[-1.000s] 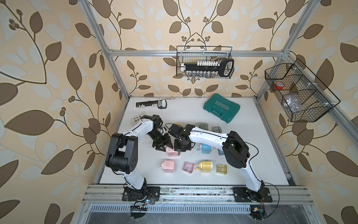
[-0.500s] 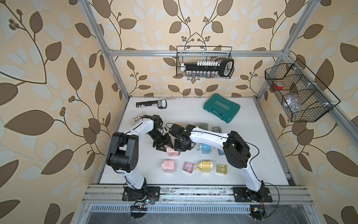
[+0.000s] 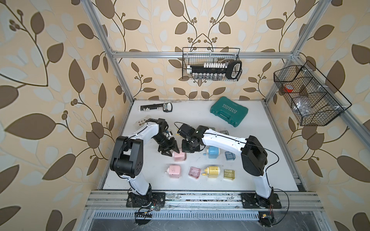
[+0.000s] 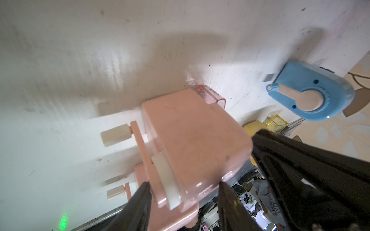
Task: Put the tray back into the pencil sharpener
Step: Close the container of the pencil sharpener.
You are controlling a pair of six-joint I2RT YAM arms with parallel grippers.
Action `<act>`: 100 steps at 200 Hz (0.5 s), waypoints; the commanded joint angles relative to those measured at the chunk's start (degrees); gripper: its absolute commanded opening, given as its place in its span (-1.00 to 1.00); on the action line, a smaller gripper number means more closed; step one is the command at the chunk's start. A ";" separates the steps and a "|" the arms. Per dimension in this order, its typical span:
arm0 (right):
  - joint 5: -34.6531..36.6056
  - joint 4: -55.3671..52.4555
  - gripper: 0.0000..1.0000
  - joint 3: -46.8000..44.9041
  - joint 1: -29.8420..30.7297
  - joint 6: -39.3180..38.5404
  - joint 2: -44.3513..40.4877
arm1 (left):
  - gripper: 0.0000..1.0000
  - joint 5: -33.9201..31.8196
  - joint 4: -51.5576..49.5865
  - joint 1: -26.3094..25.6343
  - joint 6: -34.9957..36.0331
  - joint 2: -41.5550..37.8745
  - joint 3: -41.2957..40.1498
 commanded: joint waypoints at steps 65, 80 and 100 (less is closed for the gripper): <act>-1.02 1.57 -1.00 -5.65 -3.90 -2.38 0.60 | 0.07 -4.01 3.94 -1.16 0.27 2.63 -0.66; -1.93 2.58 -1.00 -5.61 -3.82 -2.28 1.58 | 0.07 -4.00 3.88 -1.16 0.33 2.50 -0.69; -3.33 3.68 -1.00 -5.34 -3.77 -2.00 2.86 | 0.07 -4.00 3.88 -1.16 0.42 2.63 -0.73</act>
